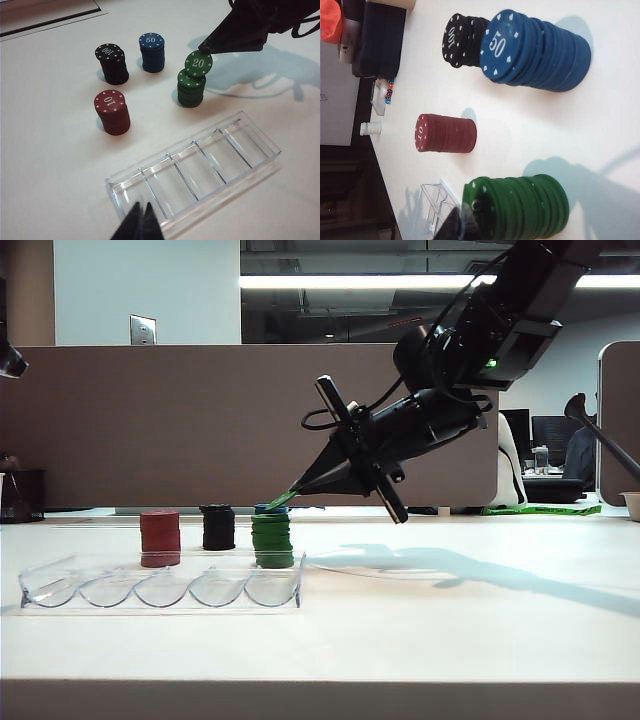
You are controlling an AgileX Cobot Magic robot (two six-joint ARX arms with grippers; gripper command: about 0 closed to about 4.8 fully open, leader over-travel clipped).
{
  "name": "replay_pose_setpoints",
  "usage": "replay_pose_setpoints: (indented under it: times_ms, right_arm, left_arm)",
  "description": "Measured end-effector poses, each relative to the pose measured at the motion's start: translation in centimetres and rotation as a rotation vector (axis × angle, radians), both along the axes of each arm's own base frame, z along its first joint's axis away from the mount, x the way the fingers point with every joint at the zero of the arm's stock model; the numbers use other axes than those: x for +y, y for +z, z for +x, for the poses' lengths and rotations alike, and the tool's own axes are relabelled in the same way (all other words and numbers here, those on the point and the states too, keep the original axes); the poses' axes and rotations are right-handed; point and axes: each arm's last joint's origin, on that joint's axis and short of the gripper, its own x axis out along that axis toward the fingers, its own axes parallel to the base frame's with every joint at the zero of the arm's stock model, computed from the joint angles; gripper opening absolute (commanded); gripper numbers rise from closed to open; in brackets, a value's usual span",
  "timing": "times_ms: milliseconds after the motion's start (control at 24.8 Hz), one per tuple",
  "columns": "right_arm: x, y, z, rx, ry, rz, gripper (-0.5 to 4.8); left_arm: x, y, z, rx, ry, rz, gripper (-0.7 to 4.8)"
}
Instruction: Pick up the chip in the box and place it on the pile of chips with the same color.
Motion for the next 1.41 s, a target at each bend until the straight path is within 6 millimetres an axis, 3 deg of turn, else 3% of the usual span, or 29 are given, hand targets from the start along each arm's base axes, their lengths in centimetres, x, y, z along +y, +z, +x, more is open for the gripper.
replay_pose_setpoints:
  times_ms: [1414]
  right_arm:
    - [0.29, -0.68, -0.02, 0.009, -0.005, -0.019, -0.01]
  left_arm:
    - [0.00, 0.01, 0.01, 0.000, 0.000, 0.000, -0.06]
